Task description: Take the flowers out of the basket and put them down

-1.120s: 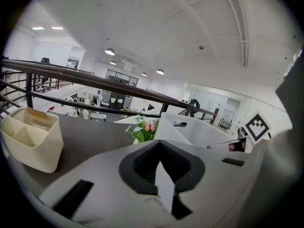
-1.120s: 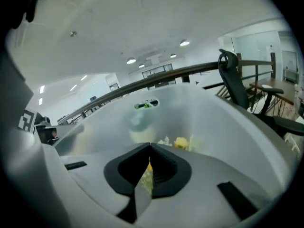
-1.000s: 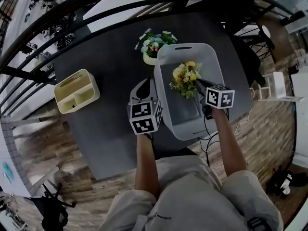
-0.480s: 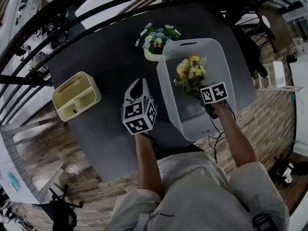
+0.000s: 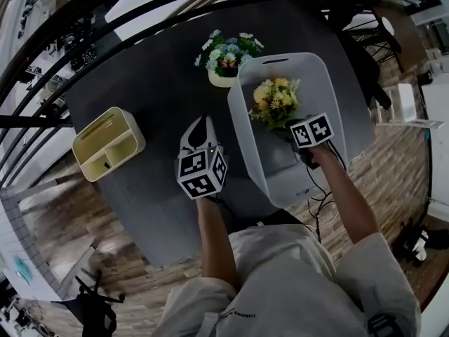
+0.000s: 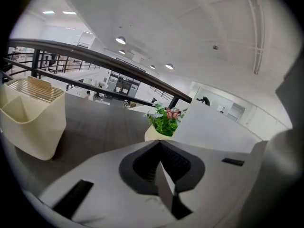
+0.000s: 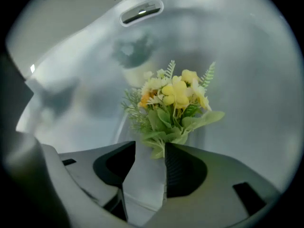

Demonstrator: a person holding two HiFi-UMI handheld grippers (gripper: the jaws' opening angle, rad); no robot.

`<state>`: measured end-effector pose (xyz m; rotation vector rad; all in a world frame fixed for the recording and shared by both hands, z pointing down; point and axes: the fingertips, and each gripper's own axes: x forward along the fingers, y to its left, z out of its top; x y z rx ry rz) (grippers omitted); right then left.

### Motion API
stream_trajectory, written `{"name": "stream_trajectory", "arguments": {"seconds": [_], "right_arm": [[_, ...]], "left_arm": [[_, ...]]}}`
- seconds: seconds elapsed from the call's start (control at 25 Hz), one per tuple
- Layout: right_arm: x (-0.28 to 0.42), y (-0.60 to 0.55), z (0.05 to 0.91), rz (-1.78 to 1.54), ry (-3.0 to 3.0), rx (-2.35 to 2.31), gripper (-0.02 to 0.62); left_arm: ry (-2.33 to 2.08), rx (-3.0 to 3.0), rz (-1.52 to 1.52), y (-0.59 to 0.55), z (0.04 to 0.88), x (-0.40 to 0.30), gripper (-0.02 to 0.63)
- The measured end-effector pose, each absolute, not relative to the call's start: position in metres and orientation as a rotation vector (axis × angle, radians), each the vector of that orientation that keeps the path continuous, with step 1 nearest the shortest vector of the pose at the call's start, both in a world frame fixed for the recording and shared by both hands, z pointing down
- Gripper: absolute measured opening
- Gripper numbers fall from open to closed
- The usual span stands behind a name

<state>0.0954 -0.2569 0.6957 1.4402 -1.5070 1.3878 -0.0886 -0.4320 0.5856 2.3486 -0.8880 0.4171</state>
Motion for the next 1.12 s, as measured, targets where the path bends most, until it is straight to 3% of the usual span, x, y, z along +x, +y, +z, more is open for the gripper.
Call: {"name": "stream_trajectory", "arguments": {"seconds": [0.36, 0.72, 0.92, 1.12], "right_arm": [[0.115, -0.243, 0.707, 1.39, -1.336, 1.558, 0.221], [0.115, -0.251, 0.733, 1.455, -1.341, 1.58, 0.215], [0.112, -0.253, 0.735, 1.433, -1.351, 1.572, 0.097], [0.106, -0.259, 0.725, 1.469, -1.389, 1.595, 0.072]], "left_arm": [[-0.86, 2.354, 0.404, -0.422, 0.581, -0.075, 0.015], [-0.939, 2.288, 0.437, -0.429, 0.595, -0.112, 0.015], [-0.961, 2.274, 0.429, -0.424, 0.595, -0.116, 0.015], [-0.96, 2.289, 0.435, -0.412, 0.589, -0.112, 0.015]]}}
